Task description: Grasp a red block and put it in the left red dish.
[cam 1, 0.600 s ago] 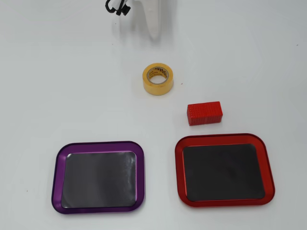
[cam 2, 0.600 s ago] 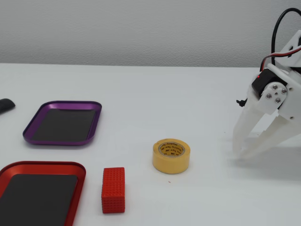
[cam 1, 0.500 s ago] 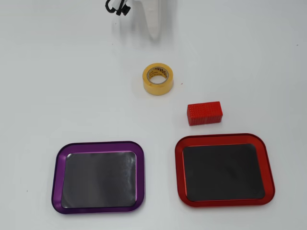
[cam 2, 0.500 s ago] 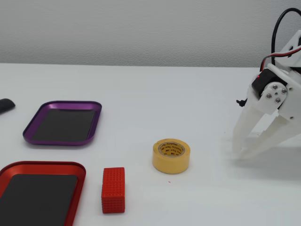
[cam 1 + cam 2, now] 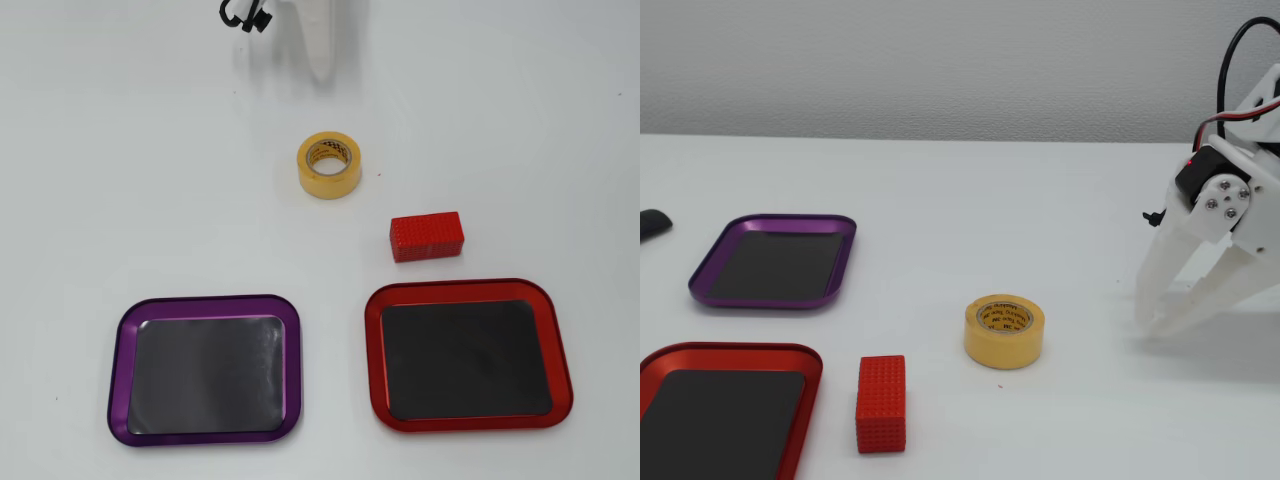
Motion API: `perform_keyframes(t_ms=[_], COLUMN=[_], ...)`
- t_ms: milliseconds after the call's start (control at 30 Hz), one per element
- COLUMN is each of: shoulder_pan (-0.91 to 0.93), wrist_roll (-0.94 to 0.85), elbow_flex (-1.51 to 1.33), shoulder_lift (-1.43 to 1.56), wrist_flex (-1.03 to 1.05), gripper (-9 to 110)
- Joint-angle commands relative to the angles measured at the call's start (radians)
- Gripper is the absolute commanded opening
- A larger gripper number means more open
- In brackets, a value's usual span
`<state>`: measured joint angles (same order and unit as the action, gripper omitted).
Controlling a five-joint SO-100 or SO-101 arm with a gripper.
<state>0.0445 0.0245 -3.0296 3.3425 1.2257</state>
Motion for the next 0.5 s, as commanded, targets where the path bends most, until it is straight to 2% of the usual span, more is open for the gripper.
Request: perform_keyframes(t_ms=[0,200,333,467], shoulder_pan=[0.002,0.002,0.000,-0.063], wrist_roll=[-0.006,-0.034,-0.034,-0.034], elbow_flex=[0.063,0.219,0.451,0.799], shoulder_lift=[0.114,-0.081,-0.411,-0.776], wrist_flex=[-0.002,-0.103,-0.183,-0.163], gripper=[0,0,0,0])
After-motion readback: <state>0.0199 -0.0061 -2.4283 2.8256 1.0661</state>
